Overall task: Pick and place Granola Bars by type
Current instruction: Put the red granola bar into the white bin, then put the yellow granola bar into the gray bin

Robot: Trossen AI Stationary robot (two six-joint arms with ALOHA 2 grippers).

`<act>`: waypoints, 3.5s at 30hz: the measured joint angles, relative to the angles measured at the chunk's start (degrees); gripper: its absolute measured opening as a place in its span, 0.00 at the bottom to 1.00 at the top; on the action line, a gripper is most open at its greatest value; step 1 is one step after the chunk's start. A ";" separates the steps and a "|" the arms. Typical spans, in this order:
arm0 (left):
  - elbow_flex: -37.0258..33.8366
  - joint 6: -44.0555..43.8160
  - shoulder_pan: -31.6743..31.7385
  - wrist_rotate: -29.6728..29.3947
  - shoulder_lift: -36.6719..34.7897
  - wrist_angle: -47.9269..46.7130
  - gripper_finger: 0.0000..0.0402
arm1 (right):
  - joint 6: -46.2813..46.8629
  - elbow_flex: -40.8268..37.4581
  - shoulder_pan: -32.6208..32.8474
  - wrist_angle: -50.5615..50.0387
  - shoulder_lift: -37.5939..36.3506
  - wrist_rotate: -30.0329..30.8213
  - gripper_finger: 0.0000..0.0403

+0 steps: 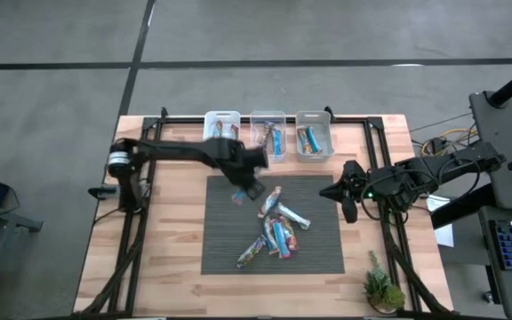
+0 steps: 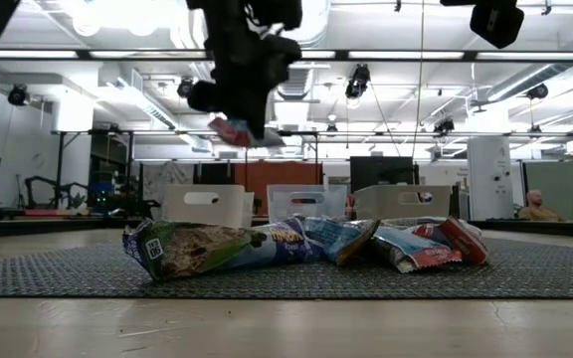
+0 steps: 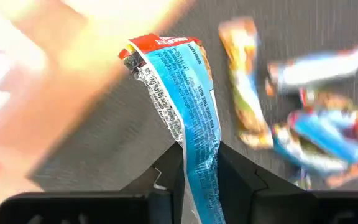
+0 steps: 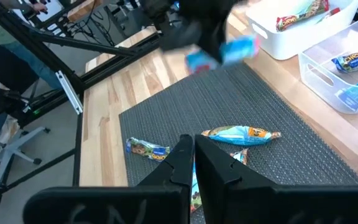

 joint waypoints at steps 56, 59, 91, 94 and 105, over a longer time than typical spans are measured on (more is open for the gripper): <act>0.00 7.61 33.47 1.32 4.09 1.10 0.33 | 0.00 0.00 -0.02 -0.15 0.00 0.96 0.02; 0.00 9.91 32.74 2.57 4.09 -2.09 0.31 | -0.02 0.00 0.00 -0.27 0.00 0.99 0.02; 0.02 13.62 -3.73 3.19 -16.40 -1.83 0.00 | -0.92 0.00 0.00 -1.36 0.02 1.07 0.02; 0.02 18.52 -8.94 3.16 -18.61 -1.58 0.00 | -0.92 0.00 -0.02 -1.36 0.02 1.07 0.02; 0.02 23.90 -20.95 2.54 -22.15 5.91 0.00 | 0.42 0.00 0.00 -1.05 0.51 1.01 0.02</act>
